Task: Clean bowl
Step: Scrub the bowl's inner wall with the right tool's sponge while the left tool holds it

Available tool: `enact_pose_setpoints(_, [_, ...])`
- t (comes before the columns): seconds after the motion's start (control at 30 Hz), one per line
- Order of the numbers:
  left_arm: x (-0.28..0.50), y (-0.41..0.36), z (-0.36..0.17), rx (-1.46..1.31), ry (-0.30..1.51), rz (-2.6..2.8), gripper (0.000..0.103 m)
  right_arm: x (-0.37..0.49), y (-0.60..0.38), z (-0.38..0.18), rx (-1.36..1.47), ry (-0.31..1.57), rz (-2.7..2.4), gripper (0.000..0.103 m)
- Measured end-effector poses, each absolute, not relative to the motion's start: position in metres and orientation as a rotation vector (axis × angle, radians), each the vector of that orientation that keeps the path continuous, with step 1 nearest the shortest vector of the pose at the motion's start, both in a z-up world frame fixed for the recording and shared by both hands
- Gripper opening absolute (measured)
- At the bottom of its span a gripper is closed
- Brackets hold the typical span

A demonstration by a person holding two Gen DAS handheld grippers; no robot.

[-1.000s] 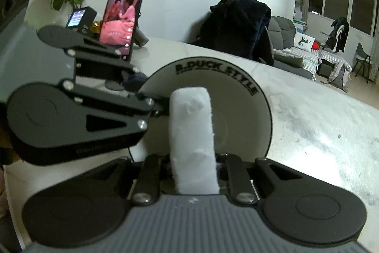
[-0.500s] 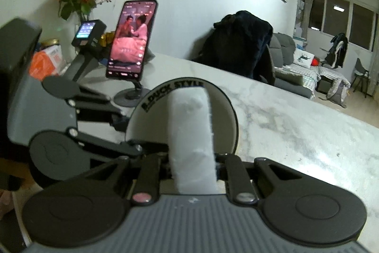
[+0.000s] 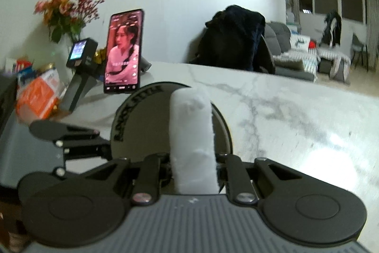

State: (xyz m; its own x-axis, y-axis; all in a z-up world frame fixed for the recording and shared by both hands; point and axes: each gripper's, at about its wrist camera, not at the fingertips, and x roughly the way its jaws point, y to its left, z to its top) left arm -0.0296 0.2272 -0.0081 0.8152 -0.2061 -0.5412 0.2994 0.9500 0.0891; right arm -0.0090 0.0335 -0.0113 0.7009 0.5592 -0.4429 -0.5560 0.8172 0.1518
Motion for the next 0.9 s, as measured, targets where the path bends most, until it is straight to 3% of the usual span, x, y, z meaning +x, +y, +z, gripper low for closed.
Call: enact_pose_setpoints(0.9, [-0.035,0.229,-0.015,0.168,0.548,-0.266,0.037,-0.020,0.097,-0.003,0.073,0.509,0.646,0.017])
